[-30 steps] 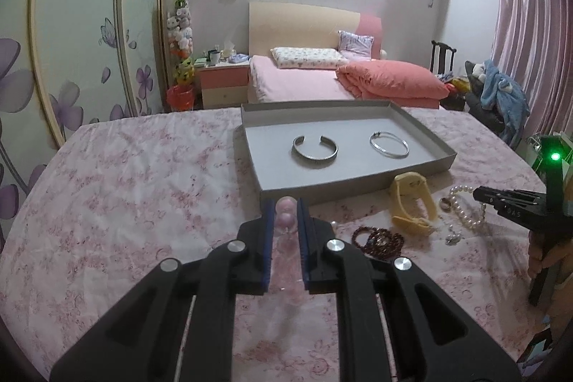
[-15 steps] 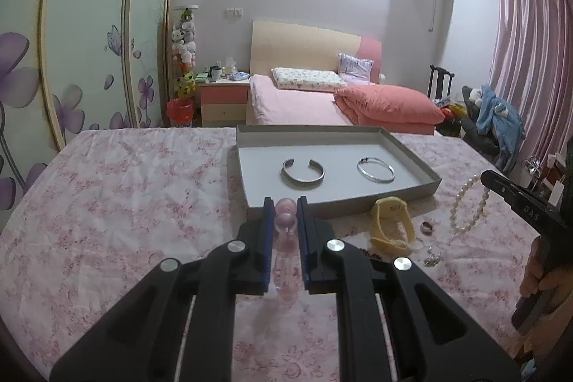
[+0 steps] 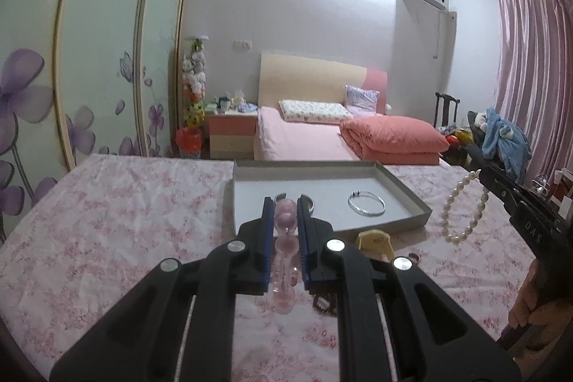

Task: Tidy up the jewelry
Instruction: 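Carry the pink bracelet over the grey tray with left while right carries the pearl bracelet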

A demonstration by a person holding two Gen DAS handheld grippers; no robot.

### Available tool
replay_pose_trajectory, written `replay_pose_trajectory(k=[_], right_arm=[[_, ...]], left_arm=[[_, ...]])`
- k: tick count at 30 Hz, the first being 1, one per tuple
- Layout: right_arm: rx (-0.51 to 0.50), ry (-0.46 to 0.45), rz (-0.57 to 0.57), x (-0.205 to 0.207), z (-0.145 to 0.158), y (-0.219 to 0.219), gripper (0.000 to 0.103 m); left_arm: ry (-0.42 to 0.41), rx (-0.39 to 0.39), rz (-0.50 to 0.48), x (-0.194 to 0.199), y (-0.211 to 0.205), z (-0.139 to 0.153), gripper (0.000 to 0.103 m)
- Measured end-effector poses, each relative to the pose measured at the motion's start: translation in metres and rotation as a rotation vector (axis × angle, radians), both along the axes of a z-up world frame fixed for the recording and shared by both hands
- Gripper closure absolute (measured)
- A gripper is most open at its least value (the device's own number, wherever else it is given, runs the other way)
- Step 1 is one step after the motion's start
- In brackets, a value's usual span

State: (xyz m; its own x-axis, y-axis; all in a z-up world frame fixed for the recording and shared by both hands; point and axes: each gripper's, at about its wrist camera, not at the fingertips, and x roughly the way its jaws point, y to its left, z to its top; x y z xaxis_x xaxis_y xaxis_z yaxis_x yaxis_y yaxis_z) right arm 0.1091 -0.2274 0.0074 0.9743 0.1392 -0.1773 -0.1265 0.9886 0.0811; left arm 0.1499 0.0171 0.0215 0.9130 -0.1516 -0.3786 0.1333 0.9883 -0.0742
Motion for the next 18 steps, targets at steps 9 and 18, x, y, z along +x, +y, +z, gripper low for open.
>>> replay_pose_trajectory(k=[9, 18], right_arm=[[-0.060, -0.104, -0.021, -0.006, 0.008, 0.015, 0.093], [-0.079, -0.155, -0.050, -0.003, 0.007, 0.017, 0.093]], left_arm=[[-0.085, 0.046, 0.062, -0.004, -0.023, 0.010, 0.090], [-0.125, 0.075, 0.094, -0.002, -0.037, 0.014, 0.090]])
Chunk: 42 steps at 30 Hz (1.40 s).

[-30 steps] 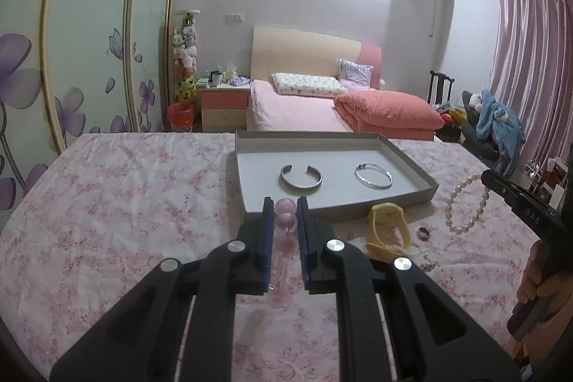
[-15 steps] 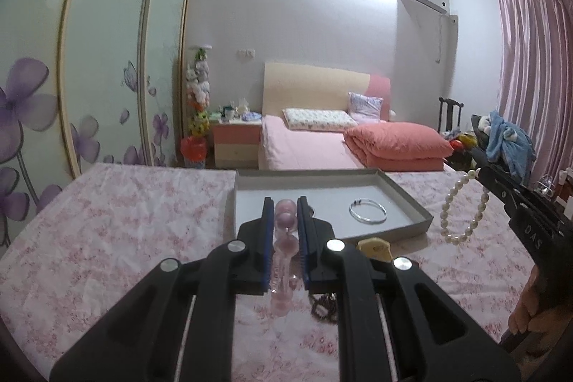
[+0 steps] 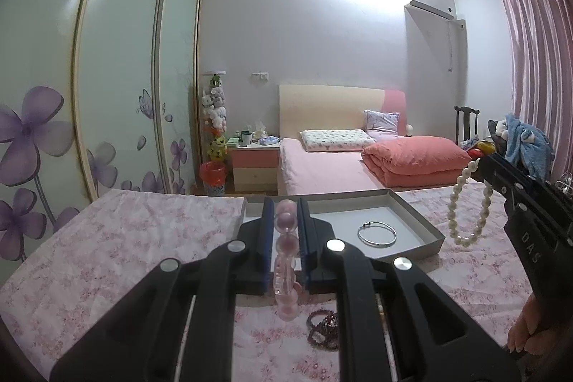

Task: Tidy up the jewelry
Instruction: 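Carry the pink bracelet over the grey tray with left while right carries the pearl bracelet, then open left to drop the pink bracelet in the tray while right drops the pearl bracelet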

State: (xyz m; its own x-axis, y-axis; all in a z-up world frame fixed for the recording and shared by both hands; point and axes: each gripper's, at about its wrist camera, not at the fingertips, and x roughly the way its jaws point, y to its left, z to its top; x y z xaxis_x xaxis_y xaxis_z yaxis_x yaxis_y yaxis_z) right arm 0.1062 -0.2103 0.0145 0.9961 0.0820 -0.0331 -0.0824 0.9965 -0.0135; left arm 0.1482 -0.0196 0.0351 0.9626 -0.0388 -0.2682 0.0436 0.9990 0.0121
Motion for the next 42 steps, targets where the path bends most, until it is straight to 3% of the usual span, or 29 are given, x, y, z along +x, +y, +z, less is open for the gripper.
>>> replay_pose_trajectory(k=[14, 24, 33, 39, 42], right_arm=[[-0.026, -0.027, -0.027, 0.013, 0.003, 0.005, 0.093], [-0.045, -0.016, -0.026, 0.064, -0.001, 0.005, 0.093], [0.003, 0.217, 0.073, 0.140, -0.034, 0.003, 0.093], [0.043, 0.331, 0.110, 0.164, -0.044, 0.000, 0.093], [0.065, 0.371, 0.133, 0.167, -0.046, -0.002, 0.082]], left_arm=[[-0.003, 0.008, -0.005, 0.013, -0.009, -0.001, 0.090], [0.018, -0.020, -0.023, 0.065, -0.014, -0.003, 0.090], [0.119, -0.011, -0.055, 0.138, -0.028, -0.034, 0.090], [0.200, -0.029, -0.067, 0.174, -0.033, -0.057, 0.089], [0.220, -0.044, -0.076, 0.183, -0.030, -0.062, 0.089]])
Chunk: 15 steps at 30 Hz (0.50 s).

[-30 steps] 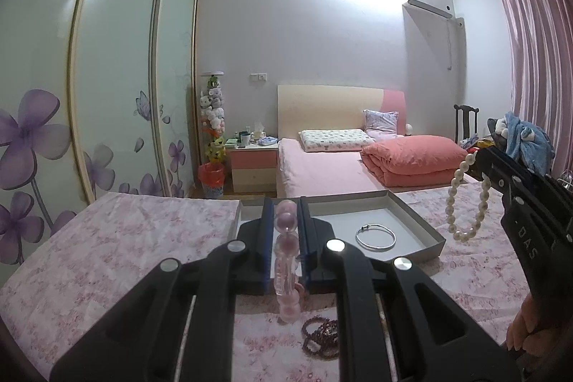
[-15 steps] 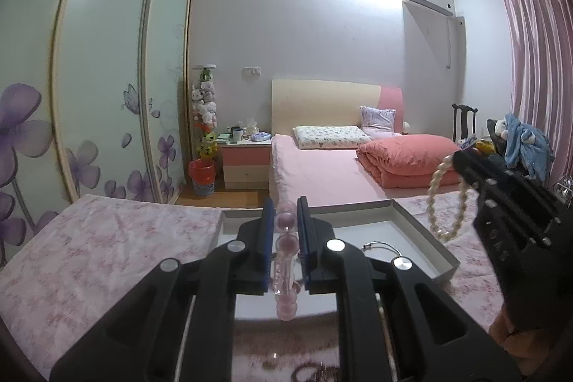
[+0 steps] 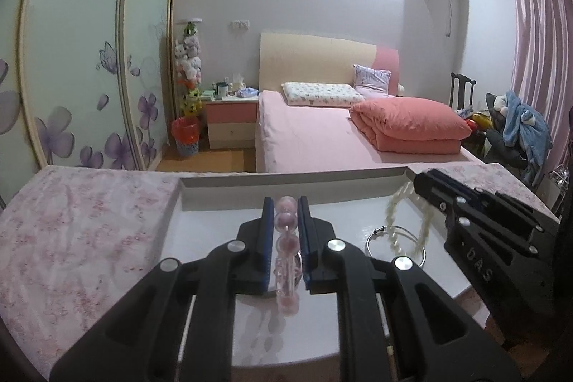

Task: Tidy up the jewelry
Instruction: 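Open left to drop the pink bracelet in the tray while right drops the pearl bracelet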

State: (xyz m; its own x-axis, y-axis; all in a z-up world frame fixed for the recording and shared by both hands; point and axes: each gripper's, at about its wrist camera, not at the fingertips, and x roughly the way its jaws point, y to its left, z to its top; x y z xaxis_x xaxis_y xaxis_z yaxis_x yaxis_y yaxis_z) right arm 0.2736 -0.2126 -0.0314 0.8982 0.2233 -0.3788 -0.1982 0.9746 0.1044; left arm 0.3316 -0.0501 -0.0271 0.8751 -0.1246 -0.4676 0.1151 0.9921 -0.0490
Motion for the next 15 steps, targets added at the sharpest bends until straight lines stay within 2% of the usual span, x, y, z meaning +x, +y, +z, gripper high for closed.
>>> replay_pose_trajectory(k=[1, 2, 4, 9, 12, 15], right_arm=[[0.003, 0.001, -0.002, -0.001, 0.000, -0.002, 0.067], [0.005, -0.007, -0.008, -0.006, 0.003, -0.004, 0.060], [-0.002, -0.014, -0.012, -0.009, 0.006, -0.007, 0.059], [0.021, -0.032, -0.035, -0.031, 0.021, -0.024, 0.059], [0.003, -0.042, -0.038, -0.049, 0.028, -0.027, 0.059], [-0.001, -0.038, -0.037, -0.065, 0.030, -0.029, 0.059]], left_arm=[[0.006, -0.011, 0.003, 0.002, 0.002, -0.001, 0.088], [0.009, -0.018, 0.004, 0.002, 0.004, -0.001, 0.086], [0.011, -0.033, 0.014, 0.001, 0.013, 0.002, 0.075], [0.013, -0.053, 0.058, -0.022, 0.049, 0.013, 0.074], [0.028, -0.042, 0.051, -0.042, 0.066, 0.014, 0.072], [0.055, -0.041, 0.030, -0.063, 0.075, 0.010, 0.064]])
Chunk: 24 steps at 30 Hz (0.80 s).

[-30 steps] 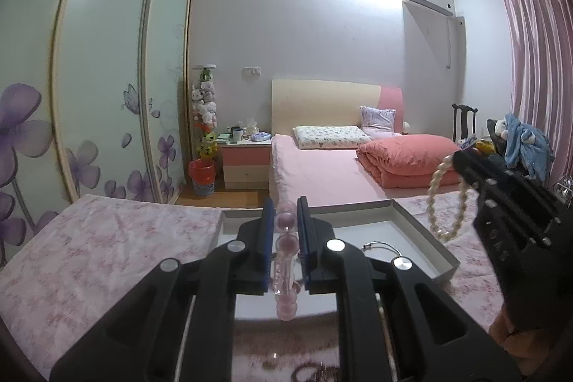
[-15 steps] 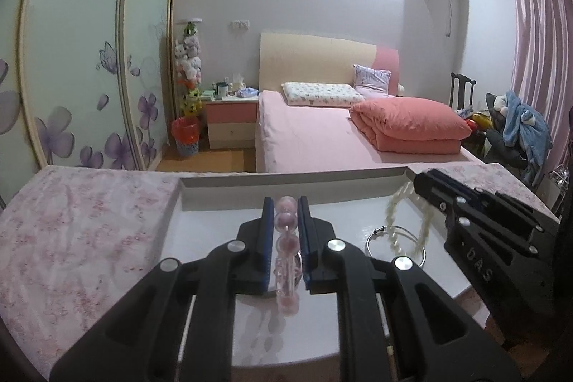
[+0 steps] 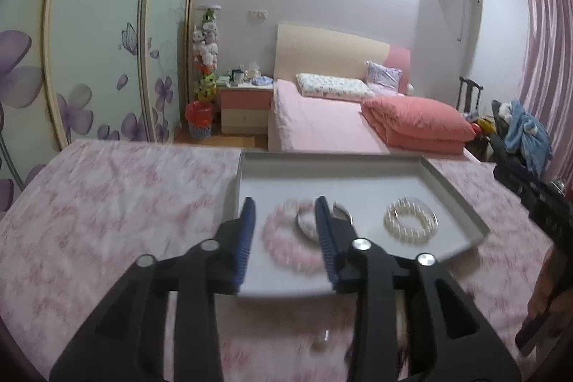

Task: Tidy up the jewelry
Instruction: 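Open left to drop the pink bracelet in the tray while right drops the pearl bracelet, then grasp a loose pearl with left while right grasps the silver ring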

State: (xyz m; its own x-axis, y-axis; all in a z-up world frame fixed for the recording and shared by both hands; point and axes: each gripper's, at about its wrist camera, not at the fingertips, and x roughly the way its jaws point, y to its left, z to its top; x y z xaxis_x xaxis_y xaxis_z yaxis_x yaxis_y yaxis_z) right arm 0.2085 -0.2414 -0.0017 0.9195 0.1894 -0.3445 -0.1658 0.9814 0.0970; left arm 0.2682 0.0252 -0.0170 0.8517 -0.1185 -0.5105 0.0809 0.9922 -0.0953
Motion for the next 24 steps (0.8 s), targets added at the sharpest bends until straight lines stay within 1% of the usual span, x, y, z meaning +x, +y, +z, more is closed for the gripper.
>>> replay_pose_trajectory(k=[3, 7, 8, 12, 16, 18, 20, 22, 24], right_arm=[[0.014, 0.015, 0.002, -0.015, -0.001, 0.000, 0.059], [0.028, 0.036, 0.010, -0.029, -0.008, -0.001, 0.059], [0.029, 0.044, 0.012, -0.032, -0.010, -0.001, 0.059], [0.045, 0.068, 0.004, -0.038, -0.019, -0.005, 0.060], [0.055, 0.086, 0.000, -0.040, -0.024, -0.012, 0.059], [0.058, 0.092, 0.001, -0.042, -0.027, -0.013, 0.059], [0.062, 0.100, 0.001, -0.041, -0.029, -0.015, 0.059], [0.064, 0.107, 0.001, -0.043, -0.032, -0.015, 0.059], [0.064, 0.110, 0.000, -0.044, -0.033, -0.015, 0.059]], left_arm=[[0.046, -0.009, -0.035, -0.017, 0.004, -0.010, 0.063], [0.120, 0.007, -0.087, -0.030, -0.003, -0.026, 0.063], [0.138, 0.024, -0.098, -0.032, -0.007, -0.030, 0.063], [0.190, 0.052, -0.123, -0.030, -0.020, -0.042, 0.063], [0.234, 0.072, -0.121, -0.025, -0.030, -0.053, 0.063], [0.253, 0.067, -0.124, -0.021, -0.033, -0.055, 0.063], [0.273, 0.084, -0.120, -0.016, -0.037, -0.058, 0.064], [0.295, 0.097, -0.122, -0.013, -0.040, -0.062, 0.066], [0.332, 0.113, -0.121, -0.008, -0.042, -0.067, 0.075]])
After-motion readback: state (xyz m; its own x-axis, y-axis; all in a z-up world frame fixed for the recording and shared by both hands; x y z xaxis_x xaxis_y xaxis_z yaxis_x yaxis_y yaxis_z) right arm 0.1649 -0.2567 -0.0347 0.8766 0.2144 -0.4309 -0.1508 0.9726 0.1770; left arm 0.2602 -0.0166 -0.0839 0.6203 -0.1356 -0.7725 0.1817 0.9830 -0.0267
